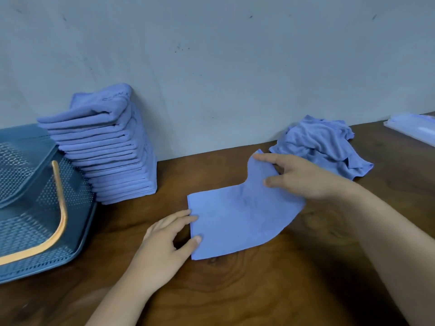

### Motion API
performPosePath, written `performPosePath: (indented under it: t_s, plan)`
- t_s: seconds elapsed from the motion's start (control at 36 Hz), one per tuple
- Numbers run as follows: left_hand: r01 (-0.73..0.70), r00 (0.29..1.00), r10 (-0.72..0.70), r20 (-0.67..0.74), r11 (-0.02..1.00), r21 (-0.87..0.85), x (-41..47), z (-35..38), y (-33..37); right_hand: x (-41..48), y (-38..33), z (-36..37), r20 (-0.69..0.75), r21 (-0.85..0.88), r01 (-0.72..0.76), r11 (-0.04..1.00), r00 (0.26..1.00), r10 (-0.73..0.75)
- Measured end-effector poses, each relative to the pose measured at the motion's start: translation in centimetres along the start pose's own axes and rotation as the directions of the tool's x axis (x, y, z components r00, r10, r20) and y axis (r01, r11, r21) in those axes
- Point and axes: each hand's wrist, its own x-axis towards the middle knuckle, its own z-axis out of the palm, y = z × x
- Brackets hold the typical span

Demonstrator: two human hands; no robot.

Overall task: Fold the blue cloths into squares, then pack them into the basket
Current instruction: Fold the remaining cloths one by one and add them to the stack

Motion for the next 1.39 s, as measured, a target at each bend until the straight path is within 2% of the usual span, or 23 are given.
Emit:
performPosePath:
  t_s: [0.17,0.36,0.53,0.64,0.83,0.89,0.97,1.03,1.06,1.08,1.11,1.14,1.17,1.19,1.28,1.39]
  plan:
    - [-0.026,1.0,0.026,0.011,1.0,0.006,0.2,0.0,-0.5,1.0,-5.1,2.3,0.088,-0.068,0.009,0.998,0.996,-0.003]
    - [-0.049,0.999,0.049,0.001,0.999,0.017,0.2,0.1,-0.9,2.2,-7.0,10.1,0.215,0.078,-0.04,0.996,0.976,0.022]
    - [-0.047,0.999,0.047,0.001,0.999,0.013,0.0,0.1,-0.8,1.4,-6.4,12.8,0.158,0.107,-0.059,0.993,0.987,0.042]
    - [-0.044,0.999,0.044,-0.004,0.999,0.005,0.0,0.0,-1.1,1.4,-6.9,12.6,0.172,0.074,-0.038,0.997,0.985,0.024]
    - [-0.054,0.999,0.054,-0.004,0.998,0.014,0.2,0.2,-1.5,1.4,-8.4,12.7,0.195,0.136,-0.029,0.99,0.981,0.002]
    - [-0.054,0.999,0.054,0.0,0.998,0.014,0.2,0.3,-1.5,1.5,-8.2,13.4,0.202,0.184,-0.05,0.982,0.979,0.012]
    - [-0.068,0.998,0.068,0.007,0.997,0.02,0.2,0.3,-1.4,1.4,-8.0,13.2,0.175,0.35,-0.049,0.935,0.984,-0.014]
    - [-0.059,0.998,0.059,0.008,0.998,0.025,0.3,0.2,-1.3,1.8,-7.4,12.5,0.094,0.447,0.031,0.894,0.992,-0.081]
    - [-0.052,0.999,0.051,0.009,0.998,0.025,0.3,0.1,-1.2,2.0,-6.8,12.0,0.003,0.425,0.111,0.898,0.992,-0.124]
    - [-0.047,0.999,0.047,0.011,0.999,0.024,0.3,0.0,-1.2,2.2,-6.0,11.5,-0.122,0.305,0.203,0.931,0.977,-0.173]
    - [-0.046,0.999,0.046,0.012,0.999,0.025,0.2,0.0,-1.1,2.3,-5.0,11.2,-0.236,0.11,0.268,0.957,0.942,-0.237]
    - [-0.044,0.999,0.044,0.015,0.999,0.023,0.2,0.0,-1.1,2.4,-3.9,11.0,-0.303,-0.11,0.295,0.949,0.9,-0.315]
    - [-0.04,0.999,0.04,0.017,0.999,0.02,0.1,0.0,-1.1,2.6,-2.8,10.9,-0.32,-0.249,0.303,0.92,0.87,-0.374]
    - [-0.035,0.999,0.035,0.017,0.999,0.016,0.1,0.0,-1.2,2.9,-1.7,11.0,-0.307,-0.307,0.305,0.902,0.865,-0.397]
    - [-0.03,1.0,0.029,0.01,0.999,0.019,0.0,0.0,-1.3,2.9,-0.1,12.1,-0.224,-0.294,0.318,0.901,0.894,-0.388]
    - [-0.035,0.999,0.035,-0.007,0.999,0.027,0.2,-0.2,-1.1,2.5,0.0,12.4,-0.185,-0.269,0.316,0.91,0.91,-0.37]
